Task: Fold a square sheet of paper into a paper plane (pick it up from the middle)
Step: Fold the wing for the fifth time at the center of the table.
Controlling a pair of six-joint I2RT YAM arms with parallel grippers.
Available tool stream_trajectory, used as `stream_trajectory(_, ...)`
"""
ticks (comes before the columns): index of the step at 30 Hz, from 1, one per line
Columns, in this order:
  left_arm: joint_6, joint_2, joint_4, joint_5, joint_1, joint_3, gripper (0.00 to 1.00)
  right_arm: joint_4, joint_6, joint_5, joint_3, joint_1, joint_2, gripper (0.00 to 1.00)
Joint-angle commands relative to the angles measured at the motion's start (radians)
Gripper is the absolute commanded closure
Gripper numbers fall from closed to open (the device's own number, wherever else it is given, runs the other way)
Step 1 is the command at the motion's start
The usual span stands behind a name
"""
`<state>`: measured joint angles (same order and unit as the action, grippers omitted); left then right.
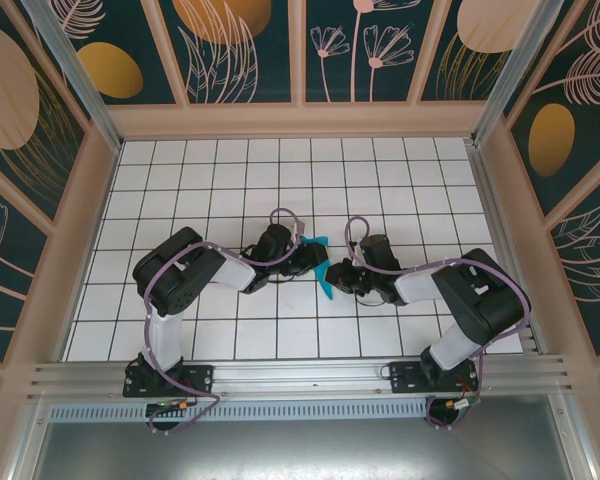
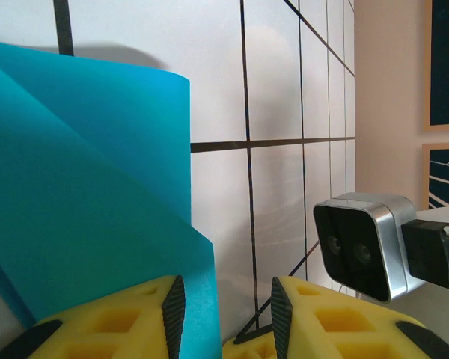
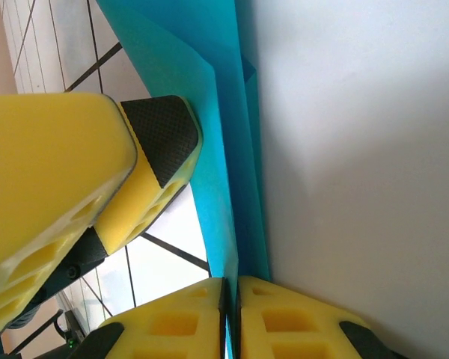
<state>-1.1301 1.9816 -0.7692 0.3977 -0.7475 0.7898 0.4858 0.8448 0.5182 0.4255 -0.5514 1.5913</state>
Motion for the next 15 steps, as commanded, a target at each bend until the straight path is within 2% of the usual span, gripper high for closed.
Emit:
stream_trajectory(1, 0.018, 0.028, 0.072, 0.007, -0.004, 0.006, 0.62, -0.047, -0.025, 0.033, -0.008, -0.001, 0.025, 0.84)
stream_trajectory(11, 0.019, 0.027, 0.073, 0.01, -0.004, 0.005, 0.62, -0.134, -0.033, 0.002, 0.021, -0.001, -0.076, 0.77)
stream_trajectory(15, 0.02, 0.028, 0.071, 0.014, -0.004, 0.007, 0.62, -0.149, -0.03, -0.005, 0.017, -0.001, -0.099, 0.77)
